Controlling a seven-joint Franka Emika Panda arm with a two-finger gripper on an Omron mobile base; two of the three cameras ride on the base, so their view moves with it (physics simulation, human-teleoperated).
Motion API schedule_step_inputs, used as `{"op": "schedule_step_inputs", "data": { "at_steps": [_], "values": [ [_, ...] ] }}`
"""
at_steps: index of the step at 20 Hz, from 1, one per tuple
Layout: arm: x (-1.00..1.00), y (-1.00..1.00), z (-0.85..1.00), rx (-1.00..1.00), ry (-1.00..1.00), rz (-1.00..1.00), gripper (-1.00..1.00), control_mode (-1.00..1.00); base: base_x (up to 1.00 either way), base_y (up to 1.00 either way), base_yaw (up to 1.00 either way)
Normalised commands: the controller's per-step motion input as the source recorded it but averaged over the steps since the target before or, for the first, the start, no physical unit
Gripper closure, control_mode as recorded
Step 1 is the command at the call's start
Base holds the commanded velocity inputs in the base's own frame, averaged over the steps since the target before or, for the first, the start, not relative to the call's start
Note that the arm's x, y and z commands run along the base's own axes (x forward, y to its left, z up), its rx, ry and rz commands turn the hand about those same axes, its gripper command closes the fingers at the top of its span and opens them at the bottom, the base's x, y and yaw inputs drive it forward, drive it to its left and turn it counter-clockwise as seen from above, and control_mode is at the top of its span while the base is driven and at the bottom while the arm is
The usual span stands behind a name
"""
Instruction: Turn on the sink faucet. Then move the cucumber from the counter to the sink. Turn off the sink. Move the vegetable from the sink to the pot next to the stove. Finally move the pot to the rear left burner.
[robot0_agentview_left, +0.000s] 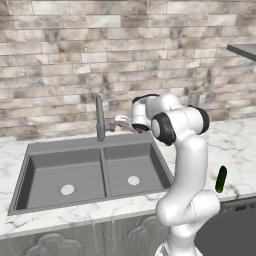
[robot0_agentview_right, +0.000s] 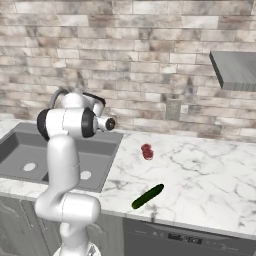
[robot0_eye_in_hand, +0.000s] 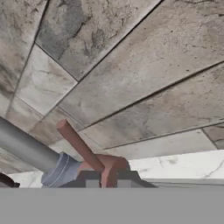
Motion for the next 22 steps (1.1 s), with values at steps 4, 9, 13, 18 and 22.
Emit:
{"op": "schedule_step_inputs", "data": {
  "at_steps": [4, 9, 13, 18, 22],
  "values": [
    [-0.46, -0.82, -0.74, 0.04, 0.08, -0.04, 1.0, -1.0, 0.0, 0.0, 0.0],
    [-0.22, -0.47, -0.13, 0.06, 0.07, -0.04, 1.0, -1.0, 0.0, 0.0, 0.0],
    [-0.24, -0.32, 0.22, 0.04, 0.0, -0.03, 1.0, -1.0, 0.0, 0.0, 0.0],
    [-0.36, -0.33, 0.26, 0.02, 0.0, -0.04, 1.0, -1.0, 0.0, 0.0, 0.0],
    [-0.36, -0.2, 0.4, 0.0, 0.03, -0.06, -1.0, -1.0, 0.0, 0.0, 0.0]
  ]
}}
